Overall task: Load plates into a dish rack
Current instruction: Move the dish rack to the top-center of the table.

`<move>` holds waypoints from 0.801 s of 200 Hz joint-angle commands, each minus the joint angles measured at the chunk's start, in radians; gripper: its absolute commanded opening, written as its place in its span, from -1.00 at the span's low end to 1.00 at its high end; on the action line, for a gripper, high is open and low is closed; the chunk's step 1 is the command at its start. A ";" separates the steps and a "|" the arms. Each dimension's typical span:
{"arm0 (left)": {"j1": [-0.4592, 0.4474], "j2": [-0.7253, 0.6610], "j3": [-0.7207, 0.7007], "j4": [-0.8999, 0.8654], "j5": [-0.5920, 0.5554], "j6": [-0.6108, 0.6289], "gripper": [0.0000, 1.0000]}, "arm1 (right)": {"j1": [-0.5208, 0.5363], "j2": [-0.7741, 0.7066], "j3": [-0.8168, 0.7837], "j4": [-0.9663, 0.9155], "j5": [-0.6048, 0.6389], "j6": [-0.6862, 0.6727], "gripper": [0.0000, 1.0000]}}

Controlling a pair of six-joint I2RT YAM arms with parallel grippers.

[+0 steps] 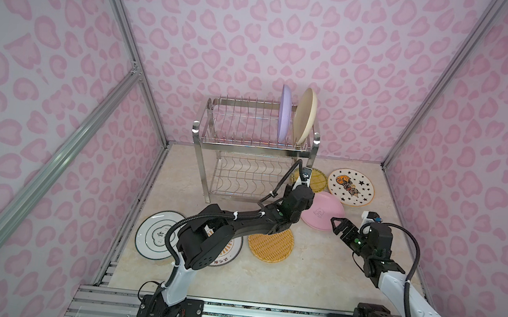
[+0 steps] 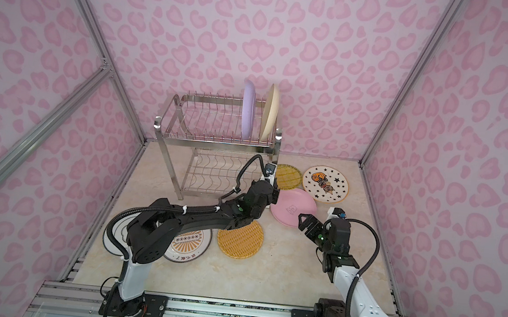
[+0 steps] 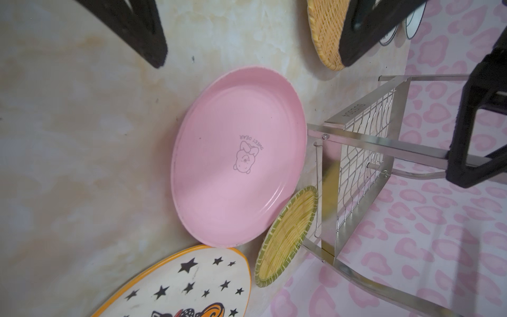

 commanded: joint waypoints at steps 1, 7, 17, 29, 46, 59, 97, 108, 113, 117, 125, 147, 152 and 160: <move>-0.015 0.007 0.031 0.093 0.061 0.015 -0.92 | -0.033 0.022 0.008 0.010 -0.011 0.013 0.95; -0.019 0.007 0.030 0.095 0.064 0.010 -0.92 | -0.041 0.028 0.008 0.013 -0.010 0.018 0.95; -0.026 0.010 0.033 0.097 0.065 0.008 -0.92 | -0.057 0.040 0.011 0.020 -0.006 0.029 0.93; -0.036 0.016 0.041 0.094 0.063 0.007 -0.92 | -0.068 0.052 0.015 0.016 0.013 0.045 0.93; -0.053 0.015 0.049 0.091 0.055 0.007 -0.92 | -0.077 0.058 0.009 0.011 0.038 0.069 0.92; -0.065 0.016 0.056 0.093 0.048 0.005 -0.92 | -0.081 0.057 0.005 -0.007 0.065 0.081 0.90; -0.067 0.021 0.070 0.067 0.011 -0.010 -0.57 | -0.086 0.048 0.004 -0.080 0.134 0.087 0.90; -0.067 0.017 0.068 0.061 0.005 -0.014 -0.36 | -0.091 0.043 -0.001 -0.092 0.144 0.090 0.90; -0.067 0.014 0.065 0.060 0.001 -0.017 -0.30 | -0.093 0.040 -0.002 -0.098 0.149 0.093 0.90; -0.067 0.011 0.062 0.060 -0.003 -0.018 -0.22 | -0.095 0.039 -0.003 -0.103 0.151 0.095 0.89; -0.067 0.006 0.057 0.059 -0.007 -0.021 -0.04 | -0.101 0.035 -0.003 -0.116 0.155 0.097 0.88; -0.067 -0.024 0.045 0.043 -0.005 -0.023 0.26 | -0.114 0.014 -0.008 -0.159 0.177 0.106 0.85; -0.066 -0.033 0.041 0.041 -0.002 -0.023 0.32 | -0.115 0.008 -0.010 -0.162 0.180 0.104 0.84; -0.065 -0.054 0.033 0.031 0.009 -0.023 0.43 | -0.119 0.002 -0.016 -0.162 0.181 0.099 0.82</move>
